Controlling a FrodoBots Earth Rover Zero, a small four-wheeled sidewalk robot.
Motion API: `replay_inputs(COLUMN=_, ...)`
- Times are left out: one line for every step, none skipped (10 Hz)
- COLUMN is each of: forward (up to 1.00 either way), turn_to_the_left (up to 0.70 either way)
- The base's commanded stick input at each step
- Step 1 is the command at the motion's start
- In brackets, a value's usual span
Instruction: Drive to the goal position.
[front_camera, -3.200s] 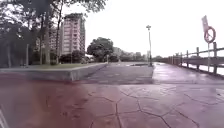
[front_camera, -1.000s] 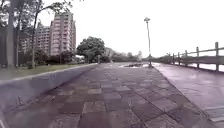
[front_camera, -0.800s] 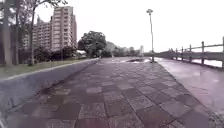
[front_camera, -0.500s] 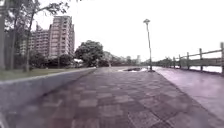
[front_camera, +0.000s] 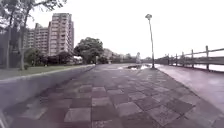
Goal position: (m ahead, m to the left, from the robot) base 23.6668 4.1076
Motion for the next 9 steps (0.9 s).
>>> replay_inputs(forward=1.0, turn_to_the_left=-0.01)
replay_inputs(forward=1.0, turn_to_the_left=-0.01)
replay_inputs(forward=1.0, turn_to_the_left=-0.01)
replay_inputs(forward=1.0, turn_to_the_left=-0.01)
replay_inputs(forward=1.0, turn_to_the_left=-0.01)
replay_inputs(forward=1.0, turn_to_the_left=-0.01)
replay_inputs(forward=1.0, turn_to_the_left=-0.01)
replay_inputs(forward=1.0, turn_to_the_left=0.08)
replay_inputs(forward=1.0, turn_to_the_left=0.21)
